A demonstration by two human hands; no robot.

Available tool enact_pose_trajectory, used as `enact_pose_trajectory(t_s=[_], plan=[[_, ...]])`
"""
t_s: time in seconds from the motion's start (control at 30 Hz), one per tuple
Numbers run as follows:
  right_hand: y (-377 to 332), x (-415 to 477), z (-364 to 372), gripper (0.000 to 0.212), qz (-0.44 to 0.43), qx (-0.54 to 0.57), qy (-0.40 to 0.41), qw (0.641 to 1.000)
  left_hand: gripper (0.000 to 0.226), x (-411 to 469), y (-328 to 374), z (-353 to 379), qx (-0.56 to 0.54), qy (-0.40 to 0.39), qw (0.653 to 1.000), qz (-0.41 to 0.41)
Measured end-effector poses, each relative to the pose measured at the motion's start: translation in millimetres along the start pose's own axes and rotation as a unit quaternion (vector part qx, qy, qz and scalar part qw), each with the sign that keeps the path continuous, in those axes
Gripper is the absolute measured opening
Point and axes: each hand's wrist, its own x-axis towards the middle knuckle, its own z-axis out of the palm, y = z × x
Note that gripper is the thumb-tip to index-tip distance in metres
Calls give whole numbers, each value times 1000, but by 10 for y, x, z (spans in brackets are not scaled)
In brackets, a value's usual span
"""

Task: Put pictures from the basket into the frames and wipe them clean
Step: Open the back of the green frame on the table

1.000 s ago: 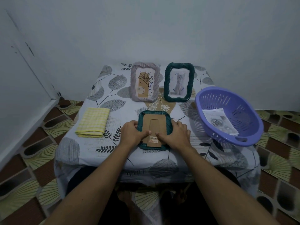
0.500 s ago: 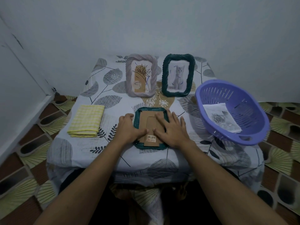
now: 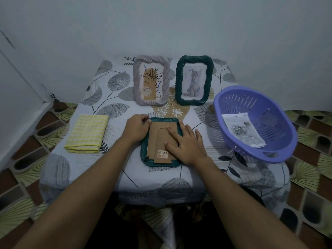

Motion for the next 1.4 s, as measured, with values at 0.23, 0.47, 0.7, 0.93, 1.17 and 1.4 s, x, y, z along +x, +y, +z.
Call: enact_pose_trajectory(t_s=[0.23,0.47,0.7,0.93,1.17,1.4], plan=[[-7,6,2,66,5,5,2,1000,19,159,-43,21,-23,22,999,-23],[-7,4,0,65,4,3,2,1000,24,234,-34,115,22,39,998,-51],[1,12,11,65,3,2,-1,1000,31,242,23,169,100,55,991,-70],[-5,2,2,65,3,5,-2,1000,25,120,-63,143,13,51,998,-34],[-11,3,-3,65,8,6,-6,1000,56,-311,-323,-38,-30,-11,997,73],[-25,-2,-3,66,17,15,-7,1000,72,-572,-340,15,101,-53,986,119]])
